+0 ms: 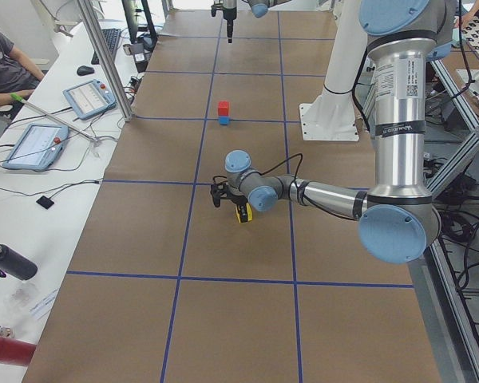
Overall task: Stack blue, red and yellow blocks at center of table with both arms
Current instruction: 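Move the left gripper to the yellow cube and grasp it, then carry the yellow cube with the left gripper above the red cube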
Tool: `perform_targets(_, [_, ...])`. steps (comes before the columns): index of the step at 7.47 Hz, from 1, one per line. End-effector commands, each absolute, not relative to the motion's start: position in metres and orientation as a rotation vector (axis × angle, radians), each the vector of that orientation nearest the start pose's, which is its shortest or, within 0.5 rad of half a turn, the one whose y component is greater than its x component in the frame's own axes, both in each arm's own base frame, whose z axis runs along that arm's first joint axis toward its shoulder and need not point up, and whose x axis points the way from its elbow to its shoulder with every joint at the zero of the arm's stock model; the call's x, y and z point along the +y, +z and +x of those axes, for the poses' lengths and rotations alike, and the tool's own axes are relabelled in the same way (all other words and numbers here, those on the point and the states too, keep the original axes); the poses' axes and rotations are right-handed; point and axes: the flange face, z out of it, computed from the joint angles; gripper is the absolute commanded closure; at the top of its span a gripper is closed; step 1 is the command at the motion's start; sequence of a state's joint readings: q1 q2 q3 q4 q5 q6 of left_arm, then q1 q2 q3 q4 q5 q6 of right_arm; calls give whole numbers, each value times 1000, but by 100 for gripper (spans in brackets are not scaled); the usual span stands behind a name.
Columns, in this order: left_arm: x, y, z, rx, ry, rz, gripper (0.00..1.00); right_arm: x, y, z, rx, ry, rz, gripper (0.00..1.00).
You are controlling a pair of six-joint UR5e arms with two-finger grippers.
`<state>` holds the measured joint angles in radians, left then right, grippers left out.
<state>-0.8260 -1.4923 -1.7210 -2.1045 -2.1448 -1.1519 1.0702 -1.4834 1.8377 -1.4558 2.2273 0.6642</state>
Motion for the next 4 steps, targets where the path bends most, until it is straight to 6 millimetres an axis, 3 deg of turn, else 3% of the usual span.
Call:
perform_targets(1, [-412, 572, 273, 798, -219, -121, 100, -499, 474, -190, -787, 1, 25, 0])
perform_targets(2, [-409, 554, 273, 818, -211, -166, 100, -500, 473, -190, -787, 0, 26, 0])
perform_targets(3, [-416, 501, 277, 842, -204, -180, 100, -500, 473, -190, -789, -1, 29, 0])
perform_targets(4, [-443, 423, 300, 860, -195, -162, 100, -499, 472, -190, -791, -1, 29, 0])
